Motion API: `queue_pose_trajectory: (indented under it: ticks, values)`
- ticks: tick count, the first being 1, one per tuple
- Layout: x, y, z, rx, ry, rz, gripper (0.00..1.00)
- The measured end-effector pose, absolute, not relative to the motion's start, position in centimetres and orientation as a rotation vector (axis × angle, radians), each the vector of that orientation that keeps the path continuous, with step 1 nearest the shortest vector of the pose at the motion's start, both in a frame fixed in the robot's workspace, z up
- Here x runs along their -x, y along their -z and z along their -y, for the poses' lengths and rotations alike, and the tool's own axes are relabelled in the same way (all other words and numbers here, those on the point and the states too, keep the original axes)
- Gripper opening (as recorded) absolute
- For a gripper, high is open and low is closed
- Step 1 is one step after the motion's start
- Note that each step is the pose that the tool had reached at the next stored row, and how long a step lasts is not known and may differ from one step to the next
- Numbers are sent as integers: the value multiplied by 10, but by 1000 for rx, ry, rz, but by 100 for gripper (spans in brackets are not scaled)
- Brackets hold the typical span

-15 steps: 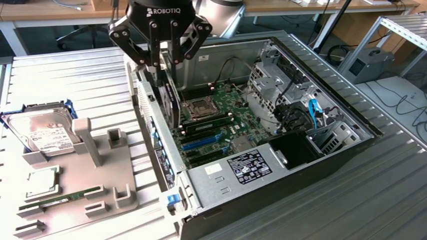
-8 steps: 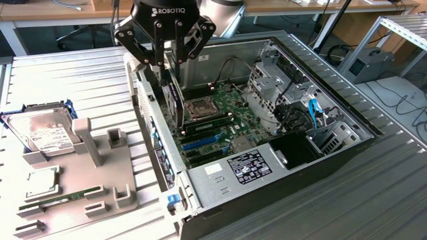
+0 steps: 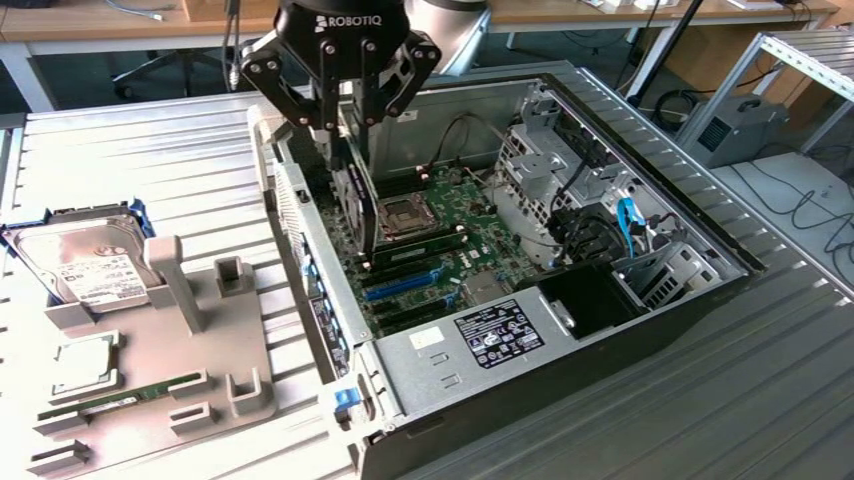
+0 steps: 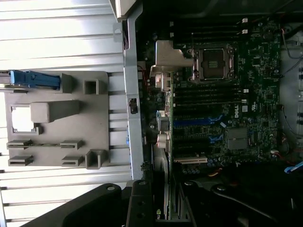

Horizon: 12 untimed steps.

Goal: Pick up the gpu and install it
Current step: 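Pick up the gpu and move the gpu toward the slot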

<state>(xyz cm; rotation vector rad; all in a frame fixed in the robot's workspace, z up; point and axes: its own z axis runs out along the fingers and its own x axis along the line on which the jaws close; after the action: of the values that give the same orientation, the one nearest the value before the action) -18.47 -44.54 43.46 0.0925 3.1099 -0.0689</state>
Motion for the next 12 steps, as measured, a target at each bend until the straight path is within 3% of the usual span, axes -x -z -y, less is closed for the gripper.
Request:
queue_pose_trajectory:
  ticks: [12]
  values:
    - [171, -434, 445, -92, 72, -3110, 26]
